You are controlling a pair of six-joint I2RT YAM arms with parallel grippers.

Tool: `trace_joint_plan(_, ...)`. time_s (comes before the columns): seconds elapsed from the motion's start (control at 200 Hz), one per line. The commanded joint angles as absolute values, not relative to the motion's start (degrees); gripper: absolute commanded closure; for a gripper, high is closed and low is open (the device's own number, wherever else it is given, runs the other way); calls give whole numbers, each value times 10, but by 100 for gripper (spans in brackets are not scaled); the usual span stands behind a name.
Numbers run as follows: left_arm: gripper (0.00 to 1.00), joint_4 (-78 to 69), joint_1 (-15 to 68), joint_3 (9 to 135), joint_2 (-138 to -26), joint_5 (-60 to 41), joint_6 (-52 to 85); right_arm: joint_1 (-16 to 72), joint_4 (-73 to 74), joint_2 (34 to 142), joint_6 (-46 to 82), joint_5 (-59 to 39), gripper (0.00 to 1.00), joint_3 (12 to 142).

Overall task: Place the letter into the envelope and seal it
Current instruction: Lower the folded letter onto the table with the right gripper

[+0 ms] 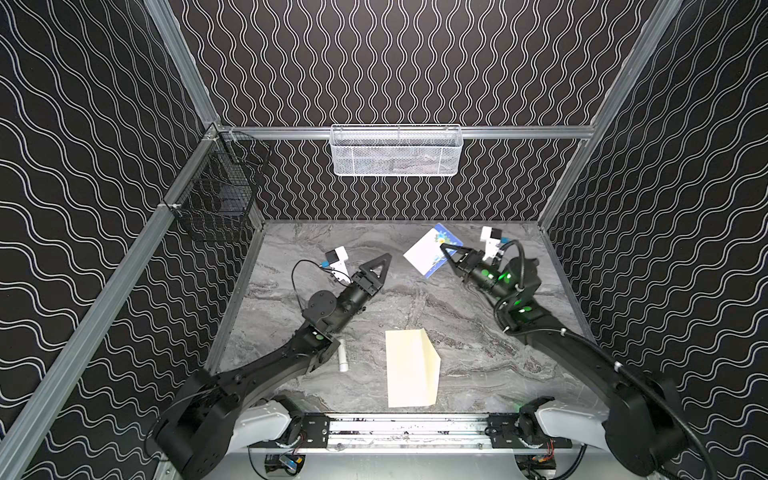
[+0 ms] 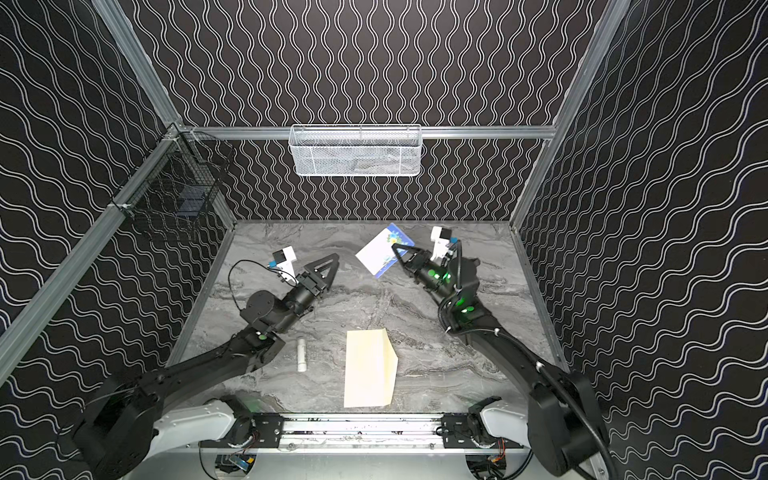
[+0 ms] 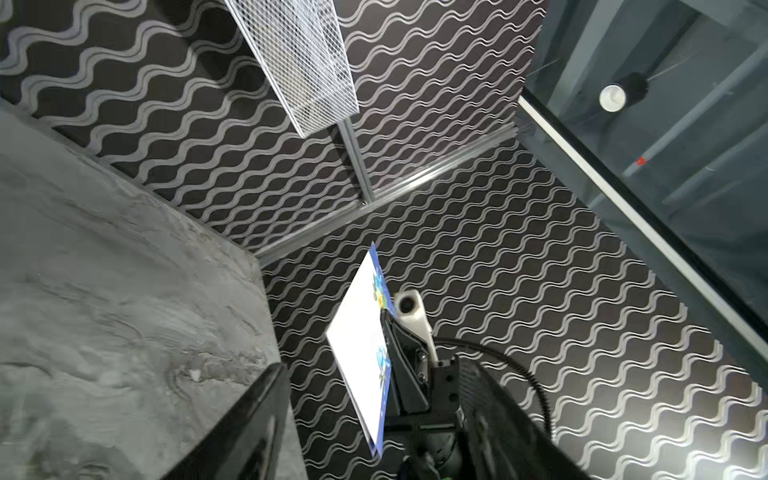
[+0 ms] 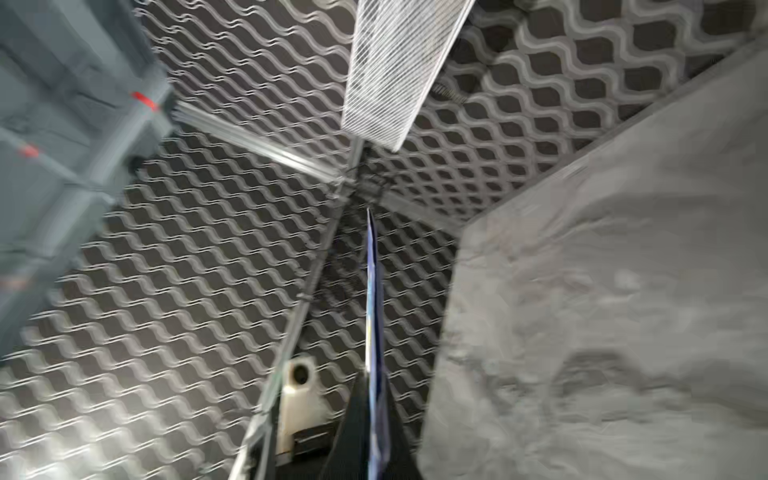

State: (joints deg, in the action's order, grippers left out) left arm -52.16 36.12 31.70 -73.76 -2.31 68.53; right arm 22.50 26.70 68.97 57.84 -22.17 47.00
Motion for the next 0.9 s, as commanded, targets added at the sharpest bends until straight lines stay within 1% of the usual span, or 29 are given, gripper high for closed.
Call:
trace_joint_plan(0.0,29,-368,346,327,-690,-50,597,213,-151,677,274,-187,100,537)
trace_joint_plan(0.045,27,-306,345,338,-670,-49,557,201,-227,680,222,-165,100,554)
trace_joint_plan(0.09,25,-242,346,353,-655,-45,523,190,-292,683,196,-141,100,566)
trace_joint_plan(0.155,24,-160,346,380,-648,-47,472,179,-351,697,161,-138,100,568)
trace_joint_plan(0.195,23,-109,345,398,-652,-49,448,178,-386,709,150,-124,100,591)
trace_joint_plan(0.275,22,-53,345,419,-669,-64,413,178,-443,750,122,-124,100,611)
trace_joint_plan(0.36,21,-30,345,424,-683,-77,397,178,-493,801,96,-132,100,634)
trace_joint_plan(0.43,18,-34,346,418,-682,-86,387,178,-496,826,85,-139,100,638)
trace_joint_plan(0.54,15,-54,346,404,-682,-106,375,178,-461,850,88,-155,100,642)
trace_joint_plan(0.626,13,-69,345,395,-690,-123,378,178,-433,883,93,-184,100,649)
trace_joint_plan(0.721,13,-51,346,406,-702,-128,368,178,-455,936,88,-183,100,680)
trace_joint_plan(0.896,13,-34,345,411,-712,-126,349,176,-460,992,89,-115,100,700)
